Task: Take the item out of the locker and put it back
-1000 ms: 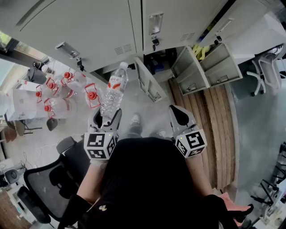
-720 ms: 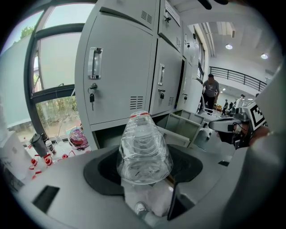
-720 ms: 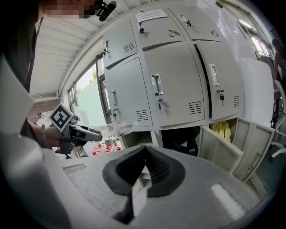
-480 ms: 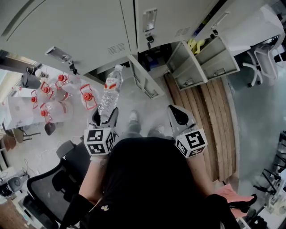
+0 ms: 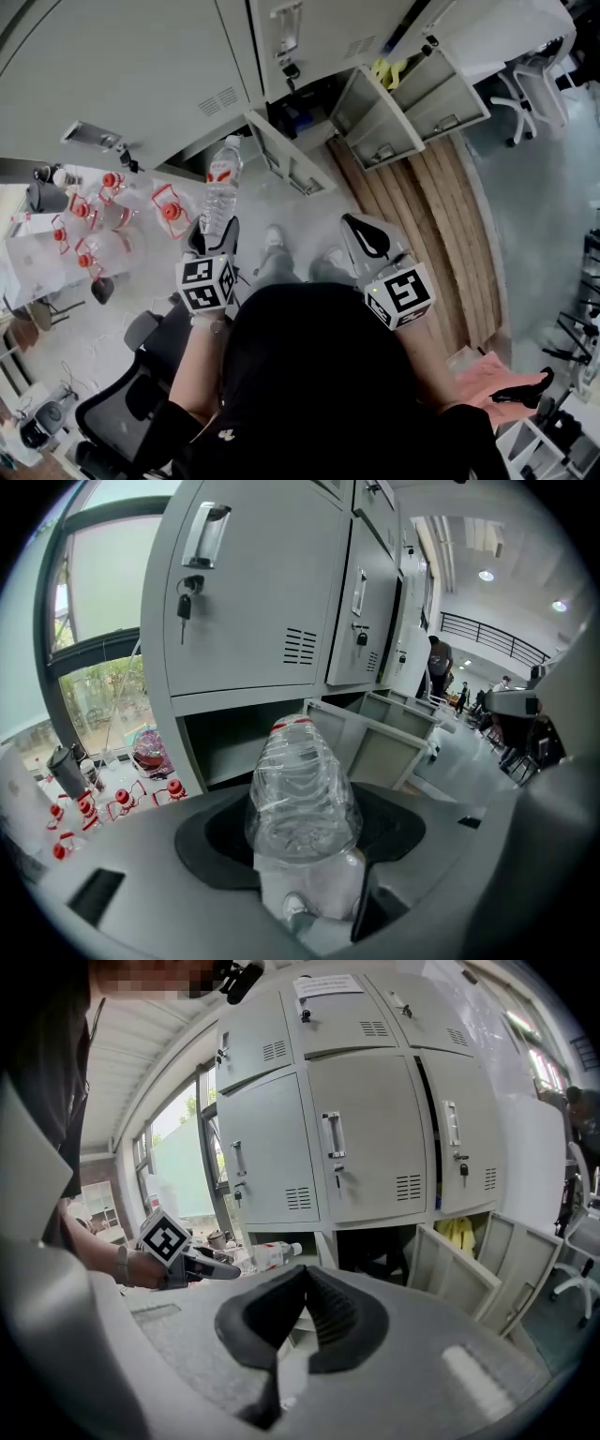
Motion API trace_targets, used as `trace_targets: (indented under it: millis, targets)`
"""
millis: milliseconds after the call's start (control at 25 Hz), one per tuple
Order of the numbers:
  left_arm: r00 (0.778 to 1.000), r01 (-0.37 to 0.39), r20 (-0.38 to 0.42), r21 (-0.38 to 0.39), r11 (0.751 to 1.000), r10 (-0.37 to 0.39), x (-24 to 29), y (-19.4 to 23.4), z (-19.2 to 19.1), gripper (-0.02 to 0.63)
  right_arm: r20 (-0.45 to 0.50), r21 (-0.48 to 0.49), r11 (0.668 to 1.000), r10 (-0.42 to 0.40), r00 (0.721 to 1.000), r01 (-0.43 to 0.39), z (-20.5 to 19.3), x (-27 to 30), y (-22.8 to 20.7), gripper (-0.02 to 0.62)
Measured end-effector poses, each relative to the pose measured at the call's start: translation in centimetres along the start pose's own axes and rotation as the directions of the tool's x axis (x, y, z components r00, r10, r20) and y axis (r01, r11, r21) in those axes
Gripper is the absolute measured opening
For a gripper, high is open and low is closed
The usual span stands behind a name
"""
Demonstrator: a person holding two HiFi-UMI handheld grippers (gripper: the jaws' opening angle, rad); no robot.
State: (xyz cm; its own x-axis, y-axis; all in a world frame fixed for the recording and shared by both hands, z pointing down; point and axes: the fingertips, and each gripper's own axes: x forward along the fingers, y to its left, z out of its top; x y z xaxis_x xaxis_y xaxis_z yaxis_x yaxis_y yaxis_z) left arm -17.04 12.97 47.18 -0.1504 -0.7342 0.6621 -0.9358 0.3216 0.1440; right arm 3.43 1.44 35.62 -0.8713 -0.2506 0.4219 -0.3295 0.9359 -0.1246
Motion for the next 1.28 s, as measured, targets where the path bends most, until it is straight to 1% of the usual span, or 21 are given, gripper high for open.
trace_targets:
  millis: [240,440,680,920,1120,1280]
  targets:
    - [1.000,0.011,-0.020,0.012,1.000,-0.011,2.9,1.6,-0.7,0.291,0.002,-0.016,0.999,-0.028,1.000,0.028,0.8,0.6,0.8,-0.003]
    - [1.000,-0.001,-0.029,0.016,1.000,0.001,5.4,3.6,-1.2,0.291,-0.016,-0.017,0.998,-0.059,0.998,0.059,0.5,1.0,1.5,-0.003]
    - [1.000,-0.018,-0.026,0.011,1.000,0.018,8.5,5.8,-1.4,0.291,-0.049,0.012,0.994,-0.108,0.993,0.109,-1.1,0.6,1.9,-0.003]
    - [0.999,-0.033,-0.025,0.013,0.999,0.034,11.5,7.5,-1.5,0.291,-0.068,0.038,0.987,-0.155,0.986,0.158,-1.9,0.5,1.9,-0.003]
    - [0.998,-0.053,-0.027,-0.009,0.999,0.052,14.0,8.6,-1.4,0.291,-0.114,0.067,0.983,-0.162,0.980,0.171,-2.3,0.8,2.7,-0.003]
    - [0.997,-0.075,-0.026,-0.029,0.997,0.074,16.0,9.2,-1.7,0.291,-0.129,0.081,0.978,-0.182,0.975,0.193,-3.0,0.7,2.7,-0.003]
